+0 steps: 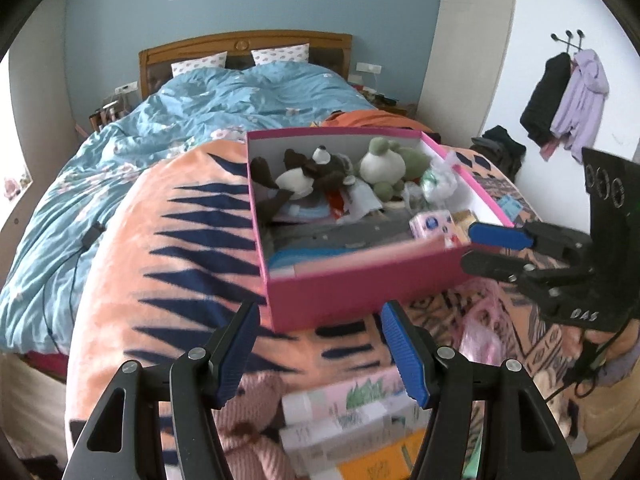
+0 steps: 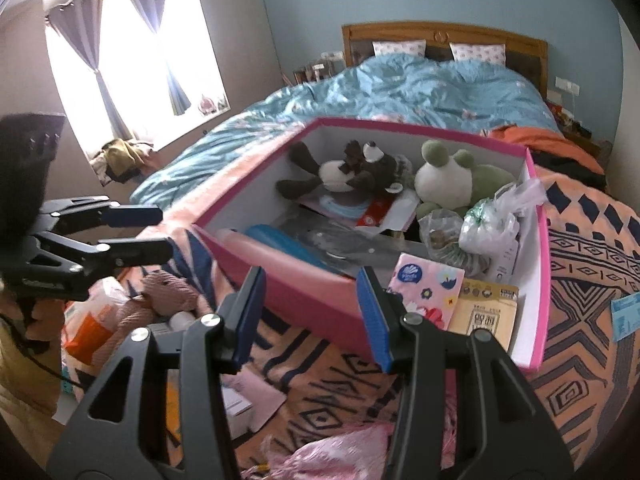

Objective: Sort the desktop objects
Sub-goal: 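Open both tools to release the pink tube, then withdraw, then move both tools to the white tube with green aloe print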

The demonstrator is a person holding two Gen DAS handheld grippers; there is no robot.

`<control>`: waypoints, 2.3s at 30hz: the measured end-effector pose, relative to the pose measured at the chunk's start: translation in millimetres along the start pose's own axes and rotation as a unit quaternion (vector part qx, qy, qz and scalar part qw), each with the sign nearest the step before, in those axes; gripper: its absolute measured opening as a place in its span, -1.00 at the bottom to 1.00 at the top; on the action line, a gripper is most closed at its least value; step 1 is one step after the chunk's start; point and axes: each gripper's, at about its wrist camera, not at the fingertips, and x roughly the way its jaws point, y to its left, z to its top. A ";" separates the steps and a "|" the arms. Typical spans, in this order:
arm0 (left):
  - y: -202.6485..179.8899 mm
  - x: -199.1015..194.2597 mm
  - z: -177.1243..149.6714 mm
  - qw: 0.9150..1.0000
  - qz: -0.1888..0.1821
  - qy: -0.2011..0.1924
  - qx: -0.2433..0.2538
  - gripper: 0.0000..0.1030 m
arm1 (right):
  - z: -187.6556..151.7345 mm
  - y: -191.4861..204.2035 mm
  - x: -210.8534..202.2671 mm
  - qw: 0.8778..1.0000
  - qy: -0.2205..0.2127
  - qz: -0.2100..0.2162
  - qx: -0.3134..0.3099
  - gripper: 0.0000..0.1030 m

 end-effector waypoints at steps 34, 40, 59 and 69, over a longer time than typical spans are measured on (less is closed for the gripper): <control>-4.2 5.2 -108.5 0.995 -0.048 0.081 -0.035 0.27 | -111.5 48.7 17.3 0.988 0.117 0.075 0.062 -0.02; 5.6 9.5 -85.7 0.995 -0.047 0.071 -0.046 0.27 | -98.8 25.4 24.5 0.987 0.107 0.063 0.101 -0.01; 7.3 55.9 -63.5 0.986 -0.071 0.148 -0.022 0.40 | -94.2 2.7 63.3 0.970 0.141 0.116 0.162 0.15; 11.5 63.0 -59.6 0.986 -0.063 0.155 -0.020 0.43 | -98.3 -0.5 54.7 0.971 0.128 0.113 0.170 0.13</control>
